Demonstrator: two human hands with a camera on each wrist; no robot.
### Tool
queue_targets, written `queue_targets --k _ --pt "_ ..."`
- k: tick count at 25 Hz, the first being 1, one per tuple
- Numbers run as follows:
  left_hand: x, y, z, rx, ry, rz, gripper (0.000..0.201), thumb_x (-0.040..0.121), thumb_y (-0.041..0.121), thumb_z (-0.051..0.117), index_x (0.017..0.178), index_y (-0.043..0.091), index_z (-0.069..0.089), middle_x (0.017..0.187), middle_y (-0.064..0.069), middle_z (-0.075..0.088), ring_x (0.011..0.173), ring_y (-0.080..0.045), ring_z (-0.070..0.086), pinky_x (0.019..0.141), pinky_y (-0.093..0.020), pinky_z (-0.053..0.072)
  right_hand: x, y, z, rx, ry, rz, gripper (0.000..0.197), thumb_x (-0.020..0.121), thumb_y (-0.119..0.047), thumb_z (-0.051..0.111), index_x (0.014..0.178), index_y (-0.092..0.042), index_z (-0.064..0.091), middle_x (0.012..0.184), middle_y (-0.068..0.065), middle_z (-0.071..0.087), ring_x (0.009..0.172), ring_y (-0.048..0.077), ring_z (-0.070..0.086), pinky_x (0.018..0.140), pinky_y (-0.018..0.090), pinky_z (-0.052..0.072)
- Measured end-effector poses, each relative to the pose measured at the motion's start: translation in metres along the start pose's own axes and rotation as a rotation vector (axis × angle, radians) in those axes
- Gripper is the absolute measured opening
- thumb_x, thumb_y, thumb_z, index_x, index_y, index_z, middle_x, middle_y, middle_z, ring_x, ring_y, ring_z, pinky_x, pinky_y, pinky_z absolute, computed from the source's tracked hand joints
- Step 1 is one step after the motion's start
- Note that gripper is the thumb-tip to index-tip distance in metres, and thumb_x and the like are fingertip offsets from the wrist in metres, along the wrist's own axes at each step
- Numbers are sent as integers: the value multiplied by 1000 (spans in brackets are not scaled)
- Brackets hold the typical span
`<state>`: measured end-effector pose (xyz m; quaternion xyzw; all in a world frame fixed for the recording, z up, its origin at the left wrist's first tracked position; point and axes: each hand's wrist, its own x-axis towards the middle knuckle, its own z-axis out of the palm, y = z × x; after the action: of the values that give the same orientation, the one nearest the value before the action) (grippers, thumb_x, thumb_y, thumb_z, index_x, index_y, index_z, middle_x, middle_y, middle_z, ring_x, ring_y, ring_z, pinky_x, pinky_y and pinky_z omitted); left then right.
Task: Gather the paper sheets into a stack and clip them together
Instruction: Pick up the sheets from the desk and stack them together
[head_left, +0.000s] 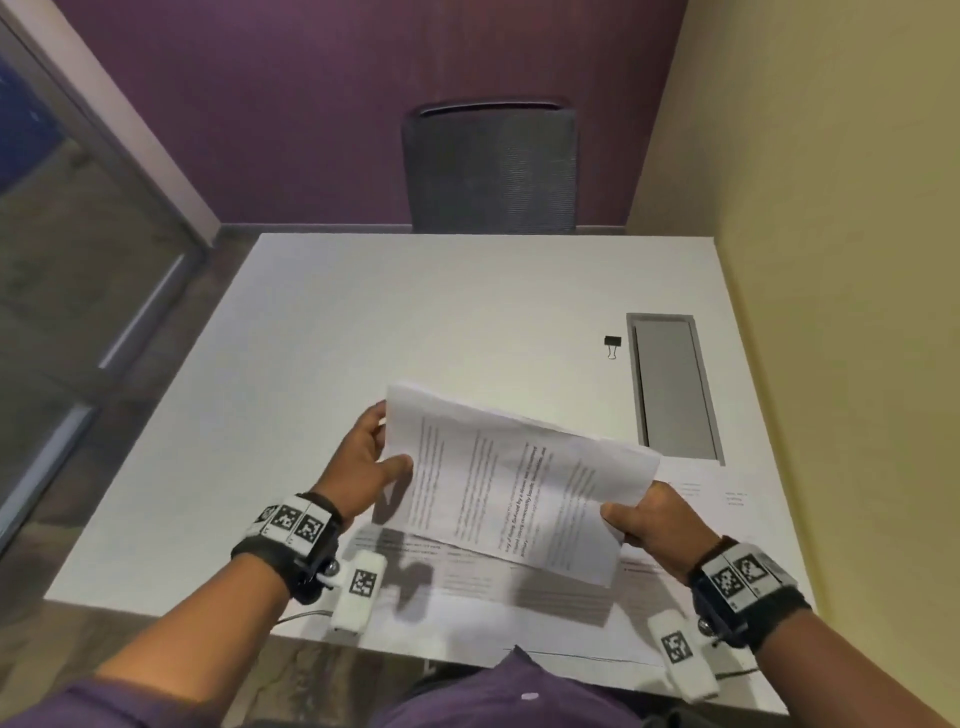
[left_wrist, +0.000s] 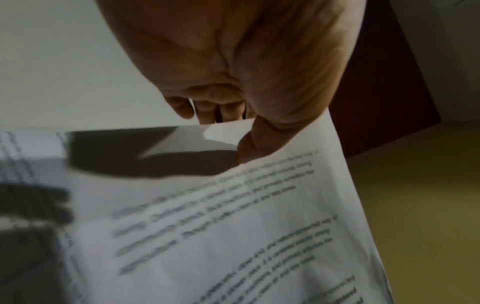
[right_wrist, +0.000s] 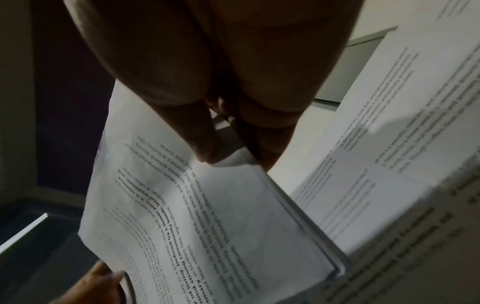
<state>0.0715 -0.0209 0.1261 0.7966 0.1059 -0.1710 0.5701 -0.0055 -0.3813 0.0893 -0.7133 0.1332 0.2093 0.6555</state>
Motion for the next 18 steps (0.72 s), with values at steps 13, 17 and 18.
queue_targets --k 13,17,18 --pt "24 -89 14 -267 33 -322 23 91 -4 50 105 8 64 93 -4 63 88 -21 58 82 -32 47 17 57 100 -55 413 263 17 82 4 67 96 -4 69 94 20 72 89 38 69 80 50 57" --pt "30 -101 8 -196 45 -301 19 91 -4 51 100 2 67 90 -10 67 85 -24 61 69 -29 48 19 70 109 -73 475 341 12 78 -2 71 88 -7 68 91 28 72 82 42 69 83 65 55" --pt "30 -103 7 -197 32 -294 19 91 -4 52 98 2 68 90 -10 68 83 -23 61 68 -28 48 19 67 109 -62 491 347 12 79 0 71 84 -11 68 90 28 72 79 39 69 83 64 55"
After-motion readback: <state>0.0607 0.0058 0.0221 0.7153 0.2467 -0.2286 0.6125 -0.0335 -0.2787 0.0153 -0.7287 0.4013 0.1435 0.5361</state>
